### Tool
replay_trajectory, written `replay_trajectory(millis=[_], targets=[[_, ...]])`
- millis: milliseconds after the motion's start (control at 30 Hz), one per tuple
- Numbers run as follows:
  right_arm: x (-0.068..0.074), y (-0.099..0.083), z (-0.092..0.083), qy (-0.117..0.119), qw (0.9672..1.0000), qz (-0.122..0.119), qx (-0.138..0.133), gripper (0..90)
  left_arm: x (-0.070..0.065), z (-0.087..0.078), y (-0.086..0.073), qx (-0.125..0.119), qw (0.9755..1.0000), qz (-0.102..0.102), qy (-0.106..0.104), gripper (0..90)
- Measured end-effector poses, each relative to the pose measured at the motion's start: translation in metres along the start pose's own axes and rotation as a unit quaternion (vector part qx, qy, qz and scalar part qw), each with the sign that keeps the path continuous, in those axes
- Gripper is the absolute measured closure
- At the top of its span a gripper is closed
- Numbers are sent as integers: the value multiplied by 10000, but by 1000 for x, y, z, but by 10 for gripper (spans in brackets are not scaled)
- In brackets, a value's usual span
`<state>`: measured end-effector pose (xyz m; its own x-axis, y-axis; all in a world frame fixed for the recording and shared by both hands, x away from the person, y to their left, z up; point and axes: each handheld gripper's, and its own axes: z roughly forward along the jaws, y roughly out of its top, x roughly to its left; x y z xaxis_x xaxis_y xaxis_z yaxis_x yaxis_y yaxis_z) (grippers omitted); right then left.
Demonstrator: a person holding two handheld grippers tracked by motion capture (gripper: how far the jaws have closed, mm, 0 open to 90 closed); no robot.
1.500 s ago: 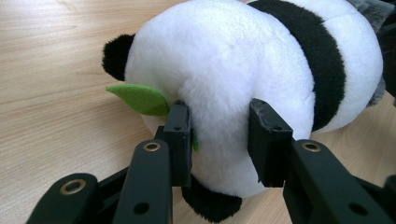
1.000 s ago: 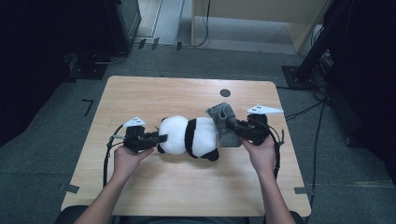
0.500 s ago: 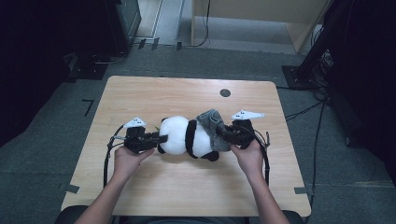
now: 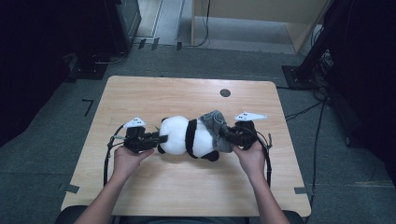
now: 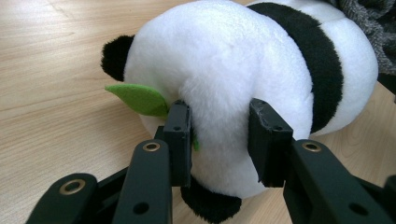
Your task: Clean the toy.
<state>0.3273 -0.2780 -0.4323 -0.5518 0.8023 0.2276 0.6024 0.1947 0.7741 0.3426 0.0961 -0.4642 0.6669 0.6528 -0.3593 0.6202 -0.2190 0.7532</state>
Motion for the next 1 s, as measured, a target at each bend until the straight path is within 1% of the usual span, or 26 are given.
replay_trajectory(millis=[67,167,267,367,467,533,567,600,733,867,933,1000], targets=[[-4,-3,0,-47,9999,63,78,763,0,0,0,3,10000,-13,-10,635],[-9,-8,1,4,9998,194,104,765,0,0,0,1,10000,-24,-10,635],[-15,-9,2,-3,9996,133,242,765,0,0,-1,-1,10000,-41,-12,634],[-22,-14,6,118,9987,345,358,768,1,0,-1,18,10000,-55,-29,634],[-25,-19,11,142,9979,431,470,770,2,-1,-1,43,10000,-74,-34,634],[-26,-22,15,150,9967,506,615,771,3,-1,-1,63,9999,-79,-28,633],[-26,-23,18,142,9960,502,732,771,3,-1,-1,70,9999,-78,-26,634],[-25,-25,22,115,9945,535,894,771,3,-1,-1,79,9999,-75,-20,633],[-24,-32,35,124,9912,543,1200,772,3,-2,-1,102,9999,-70,-24,632],[-25,-32,35,123,9906,551,1248,770,4,-2,-1,78,9999,-103,-48,630],[-28,-30,30,54,9910,564,1211,770,4,-2,0,77,9999,-109,-43,630],[-31,-27,20,-38,9926,558,1077,769,4,-2,0,76,9999,-133,-51,634]])
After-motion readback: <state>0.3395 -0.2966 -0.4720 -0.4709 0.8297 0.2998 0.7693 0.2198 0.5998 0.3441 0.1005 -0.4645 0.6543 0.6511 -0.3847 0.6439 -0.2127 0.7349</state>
